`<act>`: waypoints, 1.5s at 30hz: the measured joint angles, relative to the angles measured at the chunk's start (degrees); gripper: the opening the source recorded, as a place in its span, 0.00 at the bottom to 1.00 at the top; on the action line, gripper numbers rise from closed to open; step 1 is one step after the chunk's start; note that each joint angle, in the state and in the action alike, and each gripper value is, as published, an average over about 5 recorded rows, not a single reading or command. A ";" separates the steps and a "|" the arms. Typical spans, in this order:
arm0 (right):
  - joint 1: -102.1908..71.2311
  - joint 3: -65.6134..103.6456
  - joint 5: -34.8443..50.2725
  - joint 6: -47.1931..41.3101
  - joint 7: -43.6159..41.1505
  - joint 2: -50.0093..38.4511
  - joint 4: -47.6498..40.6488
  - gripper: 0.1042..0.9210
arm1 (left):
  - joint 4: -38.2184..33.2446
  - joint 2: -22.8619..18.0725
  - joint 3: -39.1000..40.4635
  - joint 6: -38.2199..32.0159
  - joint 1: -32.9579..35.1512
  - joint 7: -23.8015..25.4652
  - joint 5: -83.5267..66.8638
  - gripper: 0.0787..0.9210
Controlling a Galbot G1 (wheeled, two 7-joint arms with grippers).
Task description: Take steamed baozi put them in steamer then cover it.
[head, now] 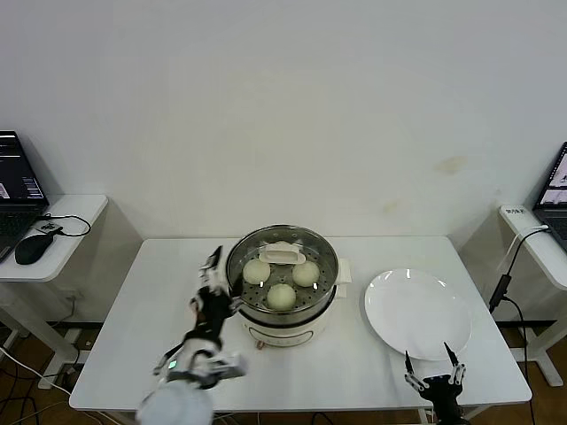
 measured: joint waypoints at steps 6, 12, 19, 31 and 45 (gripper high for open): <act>-1.60 -1.00 2.27 0.32 -0.35 -1.15 1.32 0.88 | -0.16 2.82 -9.70 -9.04 9.23 -6.51 -22.93 0.88; -4.24 -2.56 5.50 0.38 -0.54 -3.27 2.78 0.88 | 0.20 3.57 -14.53 -14.86 16.87 -10.80 -43.94 0.88; -6.86 -4.53 8.37 0.21 -0.80 -5.65 3.92 0.88 | 3.16 3.37 -16.86 -20.63 21.90 -12.76 -58.40 0.88; -9.25 -7.09 10.55 -0.52 -1.54 -7.44 6.14 0.88 | 7.70 3.64 -19.31 -27.03 24.92 -12.96 -68.73 0.88; -9.88 -8.20 11.09 -1.03 -2.05 -7.17 8.11 0.88 | 9.43 3.32 -19.77 -28.90 25.68 -11.63 -70.58 0.88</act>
